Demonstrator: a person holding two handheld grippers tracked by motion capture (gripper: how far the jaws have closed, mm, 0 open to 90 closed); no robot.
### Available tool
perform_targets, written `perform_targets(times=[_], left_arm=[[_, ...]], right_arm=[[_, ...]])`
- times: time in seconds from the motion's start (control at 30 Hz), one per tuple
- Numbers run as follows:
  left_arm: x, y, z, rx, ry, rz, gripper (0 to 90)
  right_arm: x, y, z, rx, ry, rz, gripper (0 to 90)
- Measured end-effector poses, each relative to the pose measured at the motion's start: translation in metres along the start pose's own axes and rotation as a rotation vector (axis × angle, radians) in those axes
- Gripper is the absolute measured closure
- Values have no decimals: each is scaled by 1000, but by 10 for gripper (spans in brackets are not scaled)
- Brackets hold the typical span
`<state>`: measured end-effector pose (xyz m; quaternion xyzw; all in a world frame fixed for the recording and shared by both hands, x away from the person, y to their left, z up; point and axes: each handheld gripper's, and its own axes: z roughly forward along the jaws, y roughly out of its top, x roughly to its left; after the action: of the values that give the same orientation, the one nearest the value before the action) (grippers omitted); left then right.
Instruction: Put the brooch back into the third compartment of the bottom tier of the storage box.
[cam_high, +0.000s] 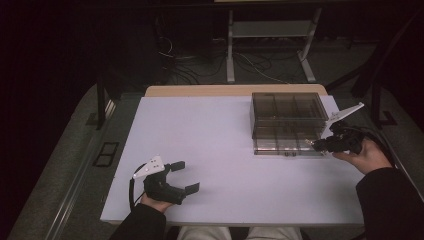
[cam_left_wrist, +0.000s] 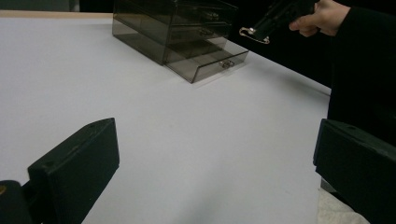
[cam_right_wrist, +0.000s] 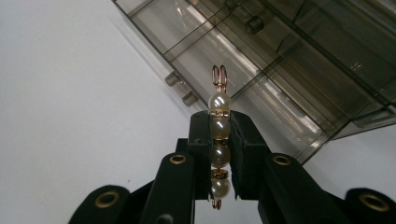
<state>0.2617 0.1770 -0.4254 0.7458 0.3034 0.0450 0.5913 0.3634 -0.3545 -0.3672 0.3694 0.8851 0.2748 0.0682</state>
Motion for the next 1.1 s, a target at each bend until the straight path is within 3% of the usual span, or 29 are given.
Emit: perform_targets(times=[1.1], left_arm=[[0,0,1,4,-2,0,0]], right_arm=[[-30,13,13,8,-32,-17,788]])
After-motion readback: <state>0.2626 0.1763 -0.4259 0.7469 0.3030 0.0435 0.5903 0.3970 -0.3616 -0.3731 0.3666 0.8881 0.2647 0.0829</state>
